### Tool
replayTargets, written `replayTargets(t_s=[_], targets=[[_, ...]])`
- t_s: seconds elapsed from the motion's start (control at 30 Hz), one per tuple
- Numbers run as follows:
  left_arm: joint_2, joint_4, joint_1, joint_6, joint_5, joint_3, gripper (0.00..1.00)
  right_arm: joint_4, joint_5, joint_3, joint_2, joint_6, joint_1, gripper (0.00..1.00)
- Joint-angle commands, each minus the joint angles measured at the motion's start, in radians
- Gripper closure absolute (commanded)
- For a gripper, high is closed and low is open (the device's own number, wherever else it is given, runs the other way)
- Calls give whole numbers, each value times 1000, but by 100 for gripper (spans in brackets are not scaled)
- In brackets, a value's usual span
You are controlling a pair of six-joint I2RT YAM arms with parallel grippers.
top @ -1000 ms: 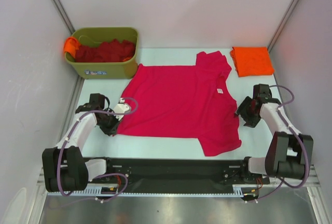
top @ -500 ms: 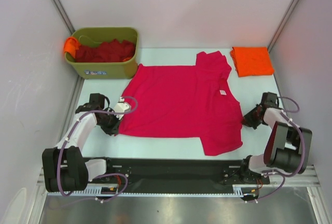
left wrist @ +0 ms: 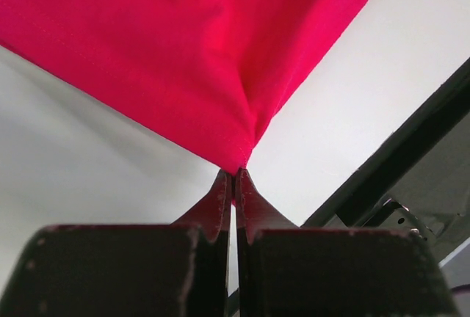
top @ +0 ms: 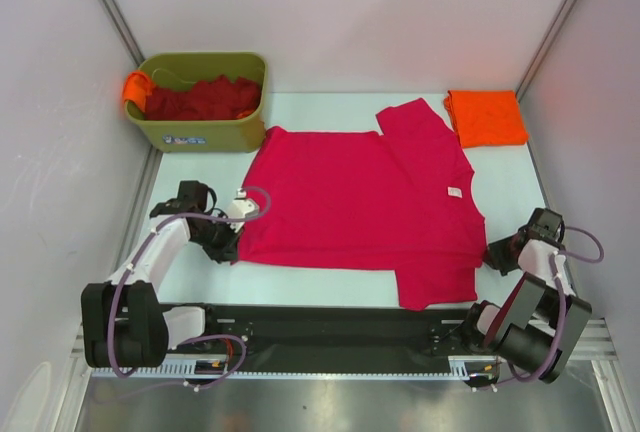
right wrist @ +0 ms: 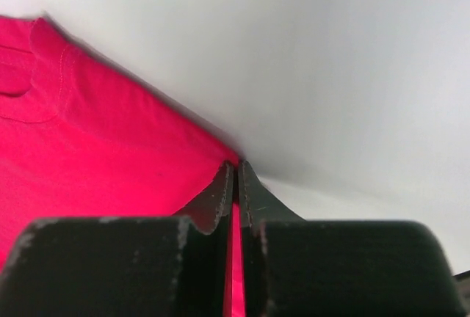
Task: Fold and stack the t-shirts
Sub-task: Flatten the tshirt out
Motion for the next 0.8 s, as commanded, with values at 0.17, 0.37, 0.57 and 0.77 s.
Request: replayTargets(t_s=[0.17, 0.37, 0.57, 0.77], targets=[[-14, -21, -4, 64, -37, 48, 59, -128, -11, 155, 82, -129, -9, 35], [-75, -67, -54, 180, -94, 169, 52, -268, 46, 180, -29, -13, 69, 29], [-201, -30, -371, 314, -189, -62, 55, -432, 58, 172, -101, 24, 108, 31], [-169, 174, -413, 358, -350, -186, 49, -480, 104, 134, -112, 85, 237, 32]])
